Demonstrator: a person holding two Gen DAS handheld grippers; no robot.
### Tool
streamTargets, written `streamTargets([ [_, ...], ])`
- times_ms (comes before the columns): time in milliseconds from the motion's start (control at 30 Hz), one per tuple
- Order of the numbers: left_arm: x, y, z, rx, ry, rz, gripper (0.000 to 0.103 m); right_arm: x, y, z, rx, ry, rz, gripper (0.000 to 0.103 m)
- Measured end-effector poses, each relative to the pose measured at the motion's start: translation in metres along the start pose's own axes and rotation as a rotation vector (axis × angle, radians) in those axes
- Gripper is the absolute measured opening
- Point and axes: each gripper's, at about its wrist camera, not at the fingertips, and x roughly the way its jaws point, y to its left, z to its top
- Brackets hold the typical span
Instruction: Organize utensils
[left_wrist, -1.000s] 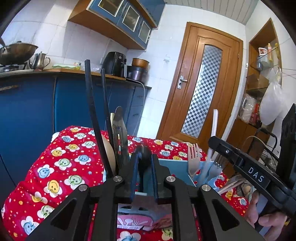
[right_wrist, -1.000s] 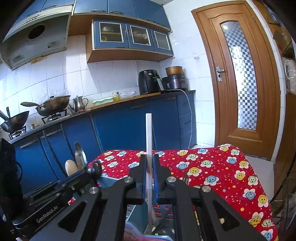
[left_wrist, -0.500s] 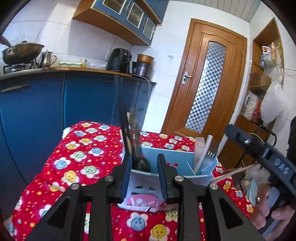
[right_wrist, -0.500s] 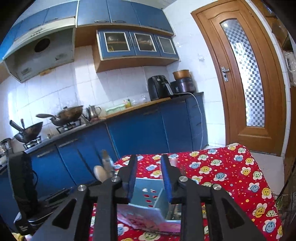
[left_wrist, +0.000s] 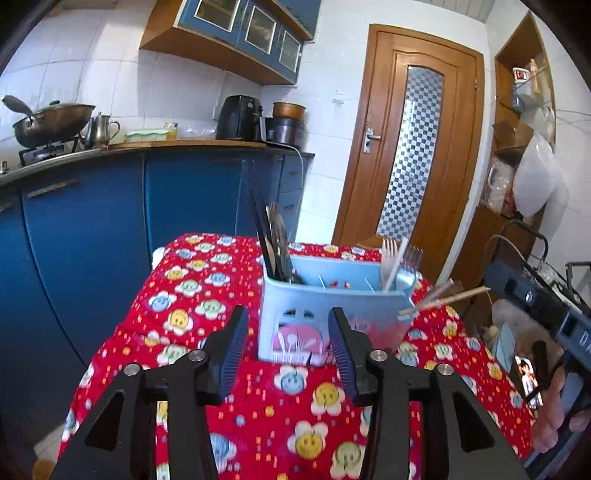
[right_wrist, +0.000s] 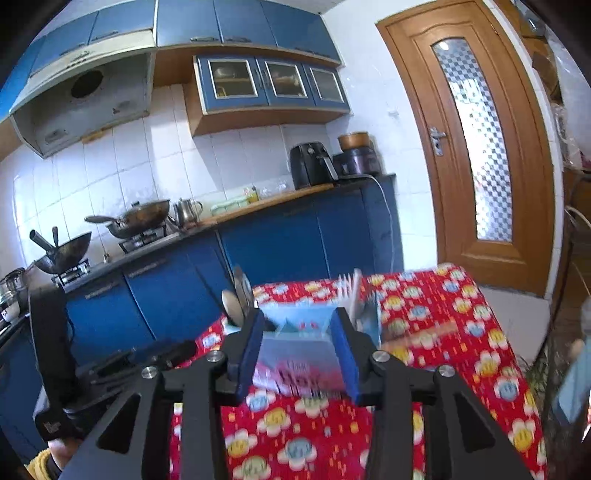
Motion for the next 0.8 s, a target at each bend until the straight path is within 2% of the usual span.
streamTargets([
  [100, -0.007, -0.002, -0.011, 0.009, 0.006, 0.012, 0.057, -0.004, -0.001, -0.017, 0.003, 0.035, -0.031, 0.048],
  [167, -0.009, -0.004, -0.017, 0.018, 0.013, 0.021, 0.064, -0.004, 0.0, -0.028, -0.006, 0.06, -0.048, 0.054],
  [233, -0.01, -0.005, -0.023, 0.025, 0.021, 0.028, 0.067, -0.004, -0.001, -0.037, -0.005, 0.077, -0.061, 0.064],
  [333, -0.006, -0.005, -0.031, 0.02, 0.048, 0.032, 0.069, -0.002, -0.002, -0.052, 0.005, 0.111, -0.077, 0.075],
  [400, -0.001, -0.004, -0.037, 0.007, 0.071, 0.036, 0.069, 0.0, -0.003, -0.058, 0.002, 0.125, -0.093, 0.079],
  [600, 0.013, -0.001, -0.046, -0.006, 0.111, 0.063, 0.069, 0.007, -0.004, -0.073, -0.012, 0.167, -0.12, 0.082],
  [800, 0.017, -0.002, -0.051, 0.002, 0.119, 0.091, 0.069, 0.01, -0.008, -0.082, 0.01, 0.193, -0.131, 0.083],
])
